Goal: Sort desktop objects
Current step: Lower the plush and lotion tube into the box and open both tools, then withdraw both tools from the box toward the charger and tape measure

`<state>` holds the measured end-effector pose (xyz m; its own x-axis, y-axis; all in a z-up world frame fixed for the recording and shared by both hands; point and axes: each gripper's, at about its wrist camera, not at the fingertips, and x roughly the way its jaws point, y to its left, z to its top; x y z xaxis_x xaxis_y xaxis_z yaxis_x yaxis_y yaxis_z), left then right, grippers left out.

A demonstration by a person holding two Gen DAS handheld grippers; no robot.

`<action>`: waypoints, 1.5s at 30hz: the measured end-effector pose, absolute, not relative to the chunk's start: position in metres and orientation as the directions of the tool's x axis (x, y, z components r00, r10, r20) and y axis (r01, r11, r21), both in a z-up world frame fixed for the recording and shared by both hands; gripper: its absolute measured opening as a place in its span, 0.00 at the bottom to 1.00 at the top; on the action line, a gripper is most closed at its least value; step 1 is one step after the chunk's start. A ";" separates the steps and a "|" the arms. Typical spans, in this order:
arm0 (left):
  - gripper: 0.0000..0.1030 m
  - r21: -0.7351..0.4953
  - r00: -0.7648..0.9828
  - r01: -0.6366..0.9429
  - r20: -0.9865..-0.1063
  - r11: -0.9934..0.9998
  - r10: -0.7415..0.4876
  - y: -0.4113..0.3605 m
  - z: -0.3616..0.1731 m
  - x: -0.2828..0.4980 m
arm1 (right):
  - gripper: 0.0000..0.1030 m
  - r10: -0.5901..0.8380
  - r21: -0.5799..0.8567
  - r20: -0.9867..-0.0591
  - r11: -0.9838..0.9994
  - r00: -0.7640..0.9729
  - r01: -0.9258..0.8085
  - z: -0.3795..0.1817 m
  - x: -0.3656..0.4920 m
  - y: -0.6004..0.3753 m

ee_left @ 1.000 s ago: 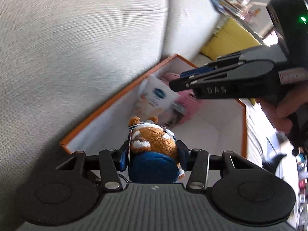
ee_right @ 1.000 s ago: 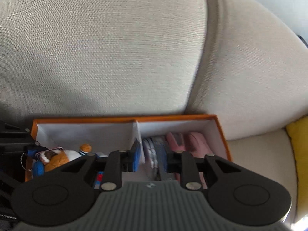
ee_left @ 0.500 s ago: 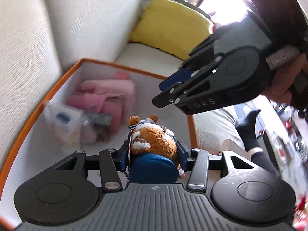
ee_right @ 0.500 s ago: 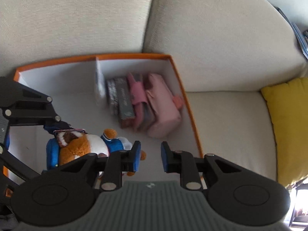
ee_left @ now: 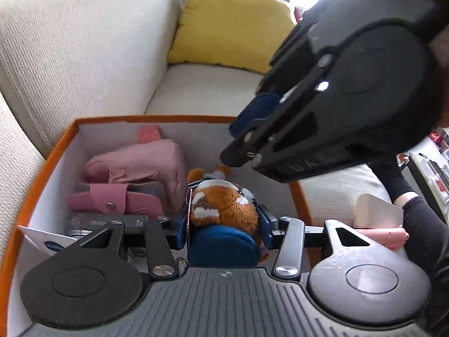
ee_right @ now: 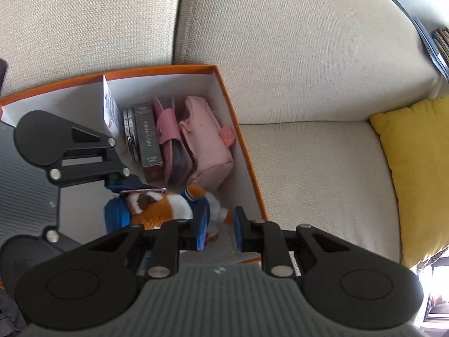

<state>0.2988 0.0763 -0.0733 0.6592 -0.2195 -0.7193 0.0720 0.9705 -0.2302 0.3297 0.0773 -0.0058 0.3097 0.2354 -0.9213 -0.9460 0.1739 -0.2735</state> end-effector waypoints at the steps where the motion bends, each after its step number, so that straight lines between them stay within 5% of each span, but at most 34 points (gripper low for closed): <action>1: 0.55 -0.261 0.648 0.068 -0.723 0.963 -0.242 0.078 -0.075 0.302 | 0.21 0.235 -0.271 -0.922 0.175 0.308 -0.946 -0.007 0.330 0.077; 8: 0.60 -0.434 0.599 -0.018 -0.726 0.901 -0.338 0.096 -0.089 0.308 | 0.21 0.226 -0.259 -0.928 0.185 0.298 -0.948 -0.017 0.333 0.074; 13: 0.70 -0.403 0.596 -0.029 -0.742 0.915 -0.307 0.097 -0.084 0.300 | 0.21 0.226 -0.263 -0.925 0.201 0.305 -0.944 -0.019 0.333 0.072; 22: 0.70 -0.320 0.543 0.005 -0.794 0.947 -0.271 0.093 -0.058 0.259 | 0.21 0.243 -0.271 -0.916 0.206 0.318 -0.940 -0.014 0.327 0.067; 30: 0.32 -0.284 0.465 0.019 -0.846 0.959 -0.260 0.093 -0.069 0.265 | 0.19 0.225 -0.252 -0.933 0.148 0.281 -0.956 -0.020 0.317 0.071; 38: 0.20 -0.332 0.486 0.004 -0.824 0.943 -0.292 0.090 -0.084 0.282 | 0.19 0.213 -0.273 -0.931 0.138 0.297 -0.952 -0.029 0.320 0.071; 45: 0.20 -0.318 0.492 -0.022 -0.829 0.948 -0.266 0.092 -0.085 0.284 | 0.19 0.225 -0.259 -0.931 0.154 0.289 -0.954 -0.031 0.323 0.066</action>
<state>0.2844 0.0923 -0.0850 0.4918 -0.2662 -0.8290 -0.0221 0.9480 -0.3176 0.3230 0.0659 -0.0313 0.2887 0.2251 -0.9306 -0.9537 0.1538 -0.2586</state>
